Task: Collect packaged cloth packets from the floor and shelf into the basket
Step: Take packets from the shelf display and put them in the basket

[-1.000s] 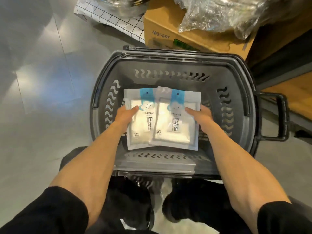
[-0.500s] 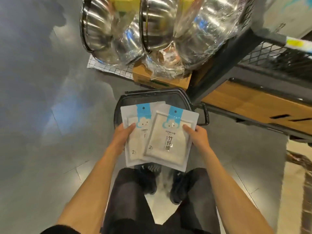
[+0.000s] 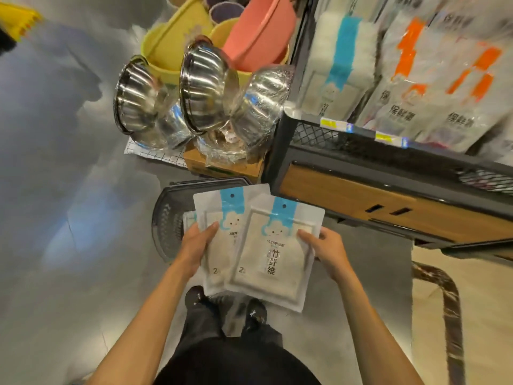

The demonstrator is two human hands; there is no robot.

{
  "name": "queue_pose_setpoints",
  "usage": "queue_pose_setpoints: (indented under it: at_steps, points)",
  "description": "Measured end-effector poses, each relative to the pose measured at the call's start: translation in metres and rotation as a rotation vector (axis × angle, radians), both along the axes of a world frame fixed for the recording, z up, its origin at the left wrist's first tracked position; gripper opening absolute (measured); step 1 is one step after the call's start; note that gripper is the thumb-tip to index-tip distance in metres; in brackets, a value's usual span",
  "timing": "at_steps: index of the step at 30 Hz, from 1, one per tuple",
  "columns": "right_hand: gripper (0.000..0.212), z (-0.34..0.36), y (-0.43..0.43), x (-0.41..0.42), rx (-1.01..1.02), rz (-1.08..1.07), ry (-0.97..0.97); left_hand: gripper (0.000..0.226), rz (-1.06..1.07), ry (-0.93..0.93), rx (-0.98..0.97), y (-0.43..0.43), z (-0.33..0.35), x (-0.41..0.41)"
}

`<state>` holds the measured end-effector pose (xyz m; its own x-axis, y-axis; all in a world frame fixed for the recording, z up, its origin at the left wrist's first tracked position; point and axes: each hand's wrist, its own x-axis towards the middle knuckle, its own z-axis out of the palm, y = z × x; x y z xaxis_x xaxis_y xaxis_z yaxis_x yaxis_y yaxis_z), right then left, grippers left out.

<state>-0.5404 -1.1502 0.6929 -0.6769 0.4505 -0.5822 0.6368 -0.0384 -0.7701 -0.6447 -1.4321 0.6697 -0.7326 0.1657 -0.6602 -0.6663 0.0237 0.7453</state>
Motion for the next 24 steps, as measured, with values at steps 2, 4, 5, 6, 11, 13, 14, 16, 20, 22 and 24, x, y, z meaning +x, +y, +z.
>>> queue_pose_setpoints:
  at_steps: [2, 4, 5, 6, 11, 13, 14, 16, 20, 22, 24]
  points:
    - [0.017, 0.011, 0.017, 0.011, 0.019, -0.012, 0.022, 0.02, -0.02, 0.014, 0.016, 0.018, 0.006, 0.007]
    - [0.015, 0.021, 0.031, 0.019, 0.029, -0.017, 0.046, 0.023, -0.05, 0.028, 0.014, 0.032, 0.011, 0.011]
    - [0.015, 0.026, 0.037, 0.022, 0.03, -0.019, 0.063, 0.025, -0.061, 0.041, 0.014, 0.038, 0.013, 0.011]
    - [0.014, 0.031, 0.044, 0.023, 0.036, -0.015, 0.081, 0.025, -0.066, 0.06, 0.016, 0.045, 0.017, 0.01]
    - [0.017, 0.052, 0.073, 0.019, 0.039, 0.013, 0.128, 0.023, -0.074, 0.132, 0.045, 0.071, 0.036, -0.008]
    - [0.016, 0.061, 0.082, 0.013, 0.037, 0.026, 0.146, 0.027, -0.075, 0.15, 0.052, 0.079, 0.04, -0.02]
    - [0.014, 0.065, 0.086, 0.009, 0.041, 0.034, 0.151, 0.027, -0.074, 0.157, 0.056, 0.083, 0.042, -0.025]
    - [0.011, 0.071, 0.094, -0.001, 0.058, 0.036, 0.156, 0.027, -0.071, 0.165, 0.078, 0.091, 0.047, -0.035]
    - [0.014, 0.084, 0.114, -0.027, 0.069, 0.048, 0.17, 0.023, -0.032, 0.171, 0.108, 0.112, 0.055, -0.054]
    - [0.014, 0.091, 0.123, -0.04, 0.077, 0.074, 0.173, 0.022, -0.018, 0.178, 0.108, 0.124, 0.057, -0.067]
    - [0.015, 0.099, 0.134, -0.054, 0.079, 0.085, 0.182, 0.019, -0.011, 0.194, 0.12, 0.135, 0.061, -0.08]
